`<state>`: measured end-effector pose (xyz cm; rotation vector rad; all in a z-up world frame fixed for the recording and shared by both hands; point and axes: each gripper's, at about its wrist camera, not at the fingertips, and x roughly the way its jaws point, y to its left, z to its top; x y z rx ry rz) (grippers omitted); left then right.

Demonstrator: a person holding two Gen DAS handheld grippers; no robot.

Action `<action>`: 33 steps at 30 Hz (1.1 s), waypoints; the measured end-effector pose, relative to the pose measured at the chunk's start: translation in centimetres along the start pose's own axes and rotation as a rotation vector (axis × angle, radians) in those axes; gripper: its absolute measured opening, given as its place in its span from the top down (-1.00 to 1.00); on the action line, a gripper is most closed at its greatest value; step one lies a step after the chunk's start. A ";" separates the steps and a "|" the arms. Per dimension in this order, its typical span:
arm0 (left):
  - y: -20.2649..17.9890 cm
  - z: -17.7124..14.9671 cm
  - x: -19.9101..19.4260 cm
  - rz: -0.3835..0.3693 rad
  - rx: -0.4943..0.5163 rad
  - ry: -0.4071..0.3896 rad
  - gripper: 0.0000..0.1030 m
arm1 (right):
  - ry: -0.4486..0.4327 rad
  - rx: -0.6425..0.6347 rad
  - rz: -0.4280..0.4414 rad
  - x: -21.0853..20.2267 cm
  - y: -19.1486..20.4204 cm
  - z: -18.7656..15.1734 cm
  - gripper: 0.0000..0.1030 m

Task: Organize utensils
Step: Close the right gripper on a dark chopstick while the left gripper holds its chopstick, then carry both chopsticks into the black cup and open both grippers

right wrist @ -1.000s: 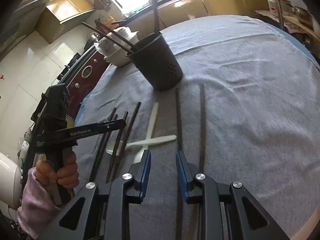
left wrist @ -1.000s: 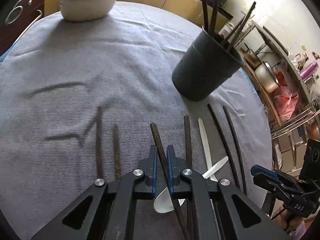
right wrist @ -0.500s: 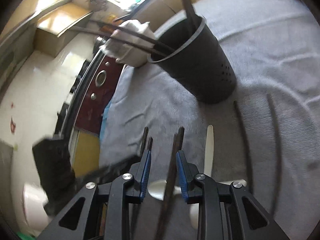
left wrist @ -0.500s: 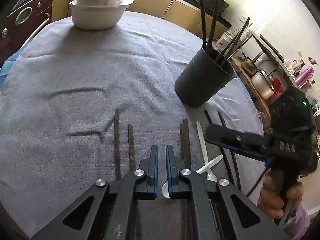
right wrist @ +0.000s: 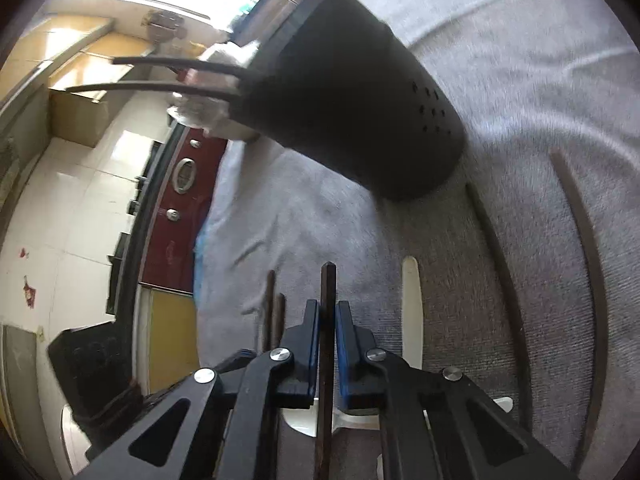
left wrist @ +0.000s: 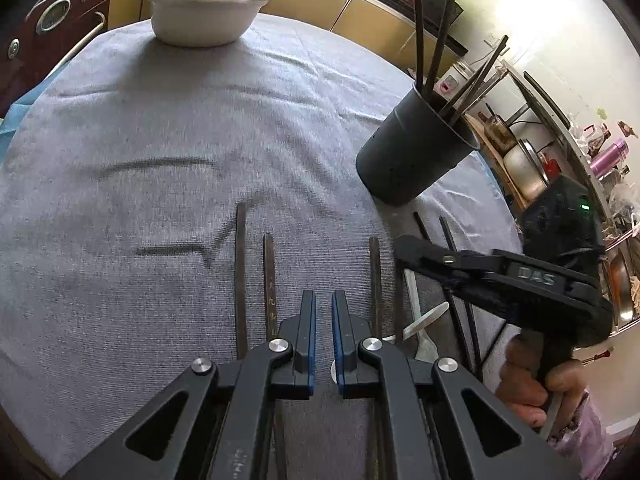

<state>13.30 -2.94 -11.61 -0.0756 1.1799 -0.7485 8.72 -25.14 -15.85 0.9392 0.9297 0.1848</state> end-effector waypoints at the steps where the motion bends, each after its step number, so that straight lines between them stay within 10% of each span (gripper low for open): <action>1: -0.1 0.0 0.1 -0.005 -0.003 0.004 0.85 | -0.011 -0.011 0.003 -0.6 0.2 0.0 0.83; 6: -1.1 0.5 0.8 -0.015 0.011 0.022 0.85 | -0.056 -0.051 0.019 -3.7 0.4 -0.3 0.83; 10: -2.2 1.1 2.3 0.012 0.019 0.054 0.20 | -0.098 -0.023 0.030 -6.3 -1.1 -0.6 0.83; 16: -4.6 2.5 5.4 0.039 0.073 0.102 0.12 | -0.124 0.017 0.021 -8.1 -3.2 -1.0 0.83; 19: -5.0 2.9 6.1 0.049 0.079 0.096 0.24 | -0.126 0.019 0.022 -8.3 -3.5 -1.2 0.83; 21: -4.9 3.0 6.2 0.031 0.073 0.103 0.91 | -0.133 0.003 0.016 -8.7 -3.2 -1.2 0.83; 33: -7.6 4.1 -2.4 0.027 0.155 -0.118 0.90 | -0.247 -0.161 0.015 -12.8 1.5 -1.0 0.84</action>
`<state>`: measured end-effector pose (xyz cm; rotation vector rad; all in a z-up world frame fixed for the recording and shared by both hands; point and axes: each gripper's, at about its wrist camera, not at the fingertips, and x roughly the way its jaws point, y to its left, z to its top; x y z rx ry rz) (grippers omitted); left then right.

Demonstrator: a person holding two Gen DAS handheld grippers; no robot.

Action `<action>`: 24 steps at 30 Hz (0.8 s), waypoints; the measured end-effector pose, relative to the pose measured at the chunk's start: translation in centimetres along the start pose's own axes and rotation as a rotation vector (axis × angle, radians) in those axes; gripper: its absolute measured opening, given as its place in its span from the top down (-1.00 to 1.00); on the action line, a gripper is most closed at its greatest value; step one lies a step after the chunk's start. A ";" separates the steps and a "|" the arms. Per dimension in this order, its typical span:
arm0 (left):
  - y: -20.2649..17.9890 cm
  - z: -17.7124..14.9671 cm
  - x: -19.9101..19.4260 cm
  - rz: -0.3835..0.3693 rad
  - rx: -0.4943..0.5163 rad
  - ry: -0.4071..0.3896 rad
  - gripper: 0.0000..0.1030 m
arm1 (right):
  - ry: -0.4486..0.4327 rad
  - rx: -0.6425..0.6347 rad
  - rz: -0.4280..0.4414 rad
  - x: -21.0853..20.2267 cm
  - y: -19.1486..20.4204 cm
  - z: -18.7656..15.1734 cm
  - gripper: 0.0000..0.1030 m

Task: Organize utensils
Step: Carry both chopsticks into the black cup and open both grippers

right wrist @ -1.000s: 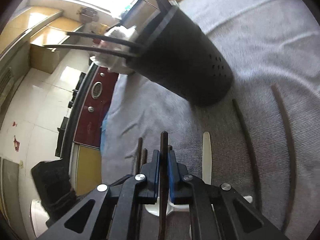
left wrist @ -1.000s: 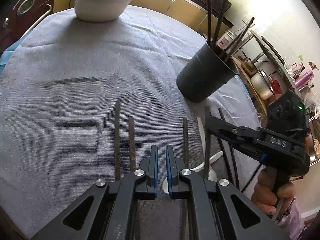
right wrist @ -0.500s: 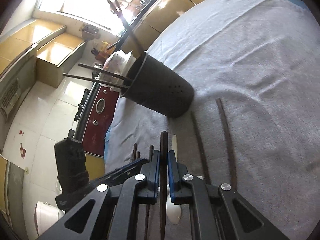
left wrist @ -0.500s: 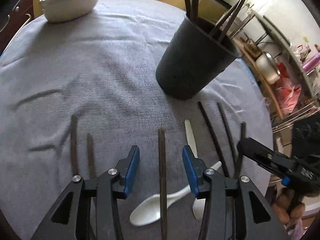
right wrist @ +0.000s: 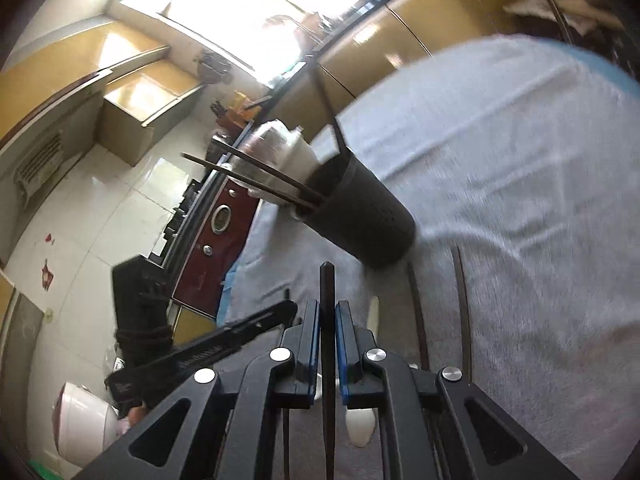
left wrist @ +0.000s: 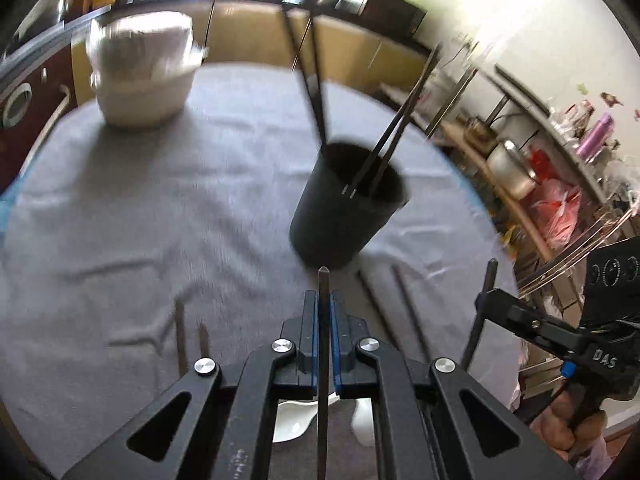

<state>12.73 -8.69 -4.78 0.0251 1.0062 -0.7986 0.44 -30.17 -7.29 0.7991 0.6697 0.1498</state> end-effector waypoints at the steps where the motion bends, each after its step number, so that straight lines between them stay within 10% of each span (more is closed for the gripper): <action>1: -0.3 0.3 -0.8 -0.003 0.008 -0.019 0.90 | -0.018 -0.020 0.000 -0.5 0.6 0.3 0.84; 11: -3.9 2.6 -7.9 0.012 0.063 -0.232 0.90 | -0.140 -0.186 -0.044 -3.9 5.9 1.7 0.86; 24: -6.5 6.3 -11.8 0.062 0.112 -0.323 0.90 | -0.224 -0.300 -0.086 -6.9 9.6 3.6 0.86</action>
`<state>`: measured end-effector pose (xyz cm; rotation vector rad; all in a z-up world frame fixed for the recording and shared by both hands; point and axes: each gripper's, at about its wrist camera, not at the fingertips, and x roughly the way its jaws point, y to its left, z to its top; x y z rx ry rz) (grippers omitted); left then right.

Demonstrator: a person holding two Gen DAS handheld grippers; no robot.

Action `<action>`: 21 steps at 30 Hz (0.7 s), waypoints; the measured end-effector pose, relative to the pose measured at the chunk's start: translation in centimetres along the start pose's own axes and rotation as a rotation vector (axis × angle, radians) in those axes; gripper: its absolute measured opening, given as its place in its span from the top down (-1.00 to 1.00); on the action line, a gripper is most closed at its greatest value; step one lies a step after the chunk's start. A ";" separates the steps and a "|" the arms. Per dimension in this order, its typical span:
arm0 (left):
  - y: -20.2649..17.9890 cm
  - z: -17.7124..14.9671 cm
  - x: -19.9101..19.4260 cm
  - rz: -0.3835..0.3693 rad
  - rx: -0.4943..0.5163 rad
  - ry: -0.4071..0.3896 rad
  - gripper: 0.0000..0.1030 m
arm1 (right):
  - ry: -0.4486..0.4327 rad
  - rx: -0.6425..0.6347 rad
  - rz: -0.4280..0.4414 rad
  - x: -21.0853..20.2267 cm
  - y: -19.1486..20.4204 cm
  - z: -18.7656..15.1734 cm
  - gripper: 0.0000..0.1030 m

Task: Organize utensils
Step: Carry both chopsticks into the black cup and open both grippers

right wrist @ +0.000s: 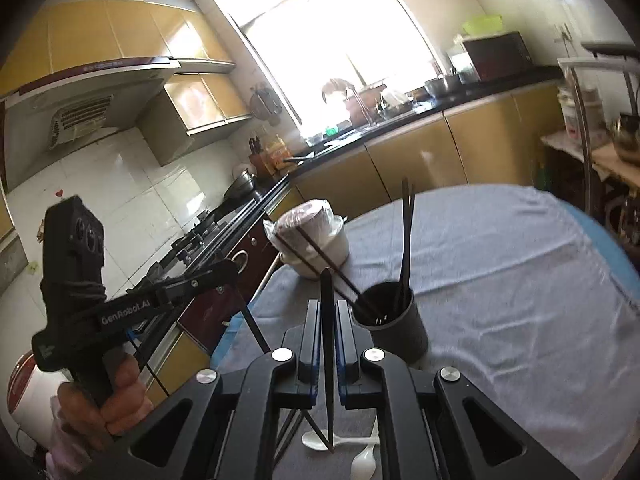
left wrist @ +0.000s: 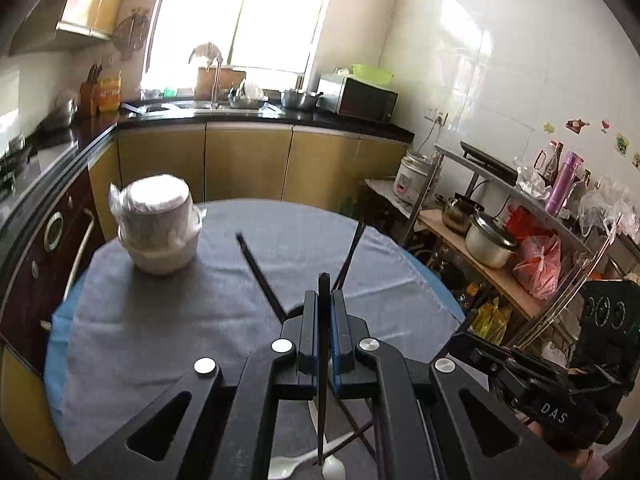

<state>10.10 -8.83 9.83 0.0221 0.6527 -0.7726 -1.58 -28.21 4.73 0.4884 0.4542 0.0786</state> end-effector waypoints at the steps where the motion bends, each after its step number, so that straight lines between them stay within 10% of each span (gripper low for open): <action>1: -0.3 0.7 -0.1 0.007 0.010 -0.009 0.90 | -0.006 -0.008 -0.005 -0.2 0.2 0.4 0.86; 21: -1.5 9.3 1.7 0.086 0.029 -0.183 0.90 | -0.183 -0.110 -0.154 1.9 2.5 11.8 0.87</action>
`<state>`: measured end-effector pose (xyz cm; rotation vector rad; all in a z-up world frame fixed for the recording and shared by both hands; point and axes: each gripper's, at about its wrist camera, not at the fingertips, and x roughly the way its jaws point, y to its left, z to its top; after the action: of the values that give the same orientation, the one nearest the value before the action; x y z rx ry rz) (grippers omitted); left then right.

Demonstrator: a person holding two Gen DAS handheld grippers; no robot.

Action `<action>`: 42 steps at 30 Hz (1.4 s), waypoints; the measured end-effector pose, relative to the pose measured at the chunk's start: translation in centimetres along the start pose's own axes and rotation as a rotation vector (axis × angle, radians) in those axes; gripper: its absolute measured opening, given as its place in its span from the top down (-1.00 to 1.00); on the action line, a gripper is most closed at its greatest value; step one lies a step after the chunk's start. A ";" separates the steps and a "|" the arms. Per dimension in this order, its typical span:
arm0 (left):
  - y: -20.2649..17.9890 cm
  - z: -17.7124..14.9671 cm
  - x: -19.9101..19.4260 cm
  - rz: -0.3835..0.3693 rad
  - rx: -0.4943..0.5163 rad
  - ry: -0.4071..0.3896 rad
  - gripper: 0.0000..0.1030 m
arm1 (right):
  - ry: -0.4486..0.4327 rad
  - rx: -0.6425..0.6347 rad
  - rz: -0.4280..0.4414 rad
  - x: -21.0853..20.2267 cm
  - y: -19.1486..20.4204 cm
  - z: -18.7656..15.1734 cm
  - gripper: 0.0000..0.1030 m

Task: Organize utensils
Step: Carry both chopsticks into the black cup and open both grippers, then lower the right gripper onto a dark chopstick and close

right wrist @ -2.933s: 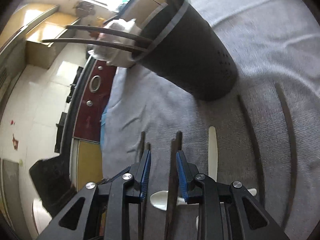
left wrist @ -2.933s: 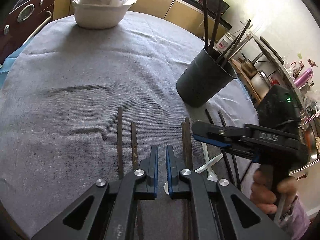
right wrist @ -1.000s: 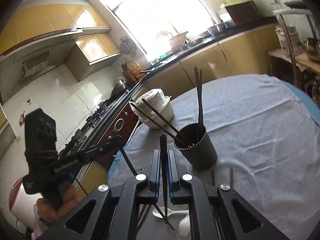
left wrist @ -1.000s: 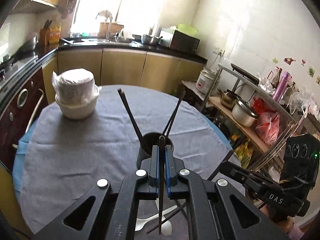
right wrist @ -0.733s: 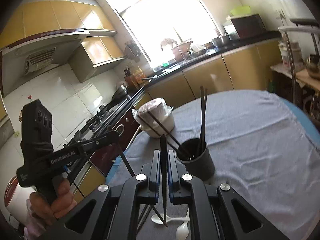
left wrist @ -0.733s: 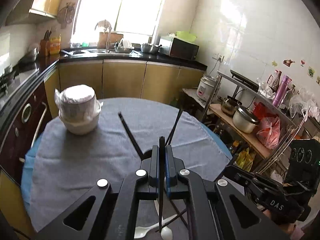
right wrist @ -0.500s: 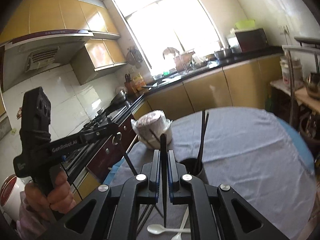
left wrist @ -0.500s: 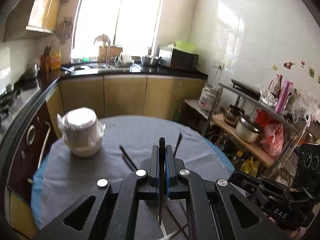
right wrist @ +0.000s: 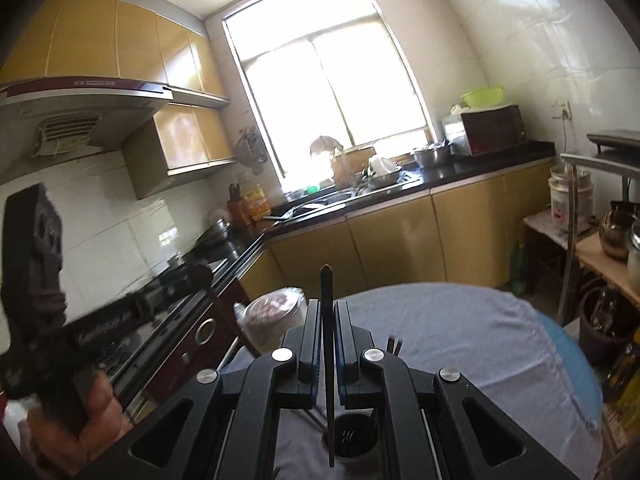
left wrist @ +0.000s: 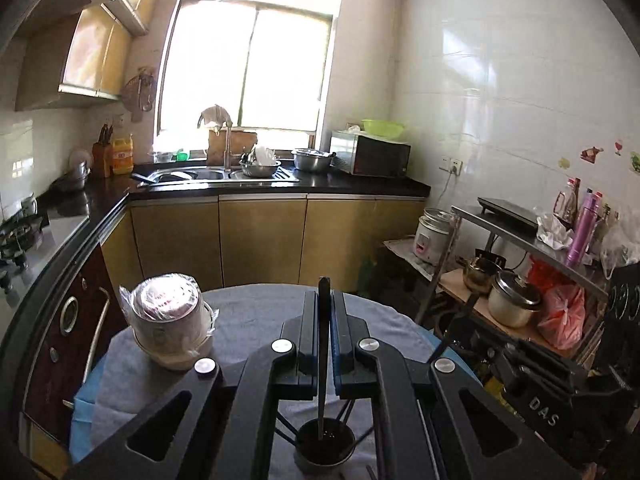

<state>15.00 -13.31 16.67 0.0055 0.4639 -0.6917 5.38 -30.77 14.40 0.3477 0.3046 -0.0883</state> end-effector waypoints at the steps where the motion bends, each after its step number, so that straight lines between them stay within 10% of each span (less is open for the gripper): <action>1: 0.2 -0.2 0.5 -0.005 -0.010 0.009 0.90 | -0.003 -0.006 -0.012 0.5 0.1 0.1 0.87; 13: 2.8 -5.6 4.9 -0.018 -0.065 0.205 0.86 | 0.231 -0.006 -0.030 7.0 -0.6 -5.3 0.83; 17: 2.8 -7.3 2.4 0.019 -0.024 0.172 -0.22 | 0.251 0.039 -0.021 5.5 -2.3 -6.9 0.35; 23: 2.9 -12.0 -2.2 0.104 0.044 0.141 -0.30 | 0.225 0.101 -0.011 1.2 -5.3 -10.1 0.08; 42: 5.2 -29.8 -6.0 0.260 -0.093 0.485 -0.31 | 0.481 0.237 -0.025 -5.1 -9.9 -24.6 0.08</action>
<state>1.97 -0.93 -8.35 0.1459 0.9426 -0.4067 -7.62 -31.29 -9.23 0.6005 0.7782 -0.0640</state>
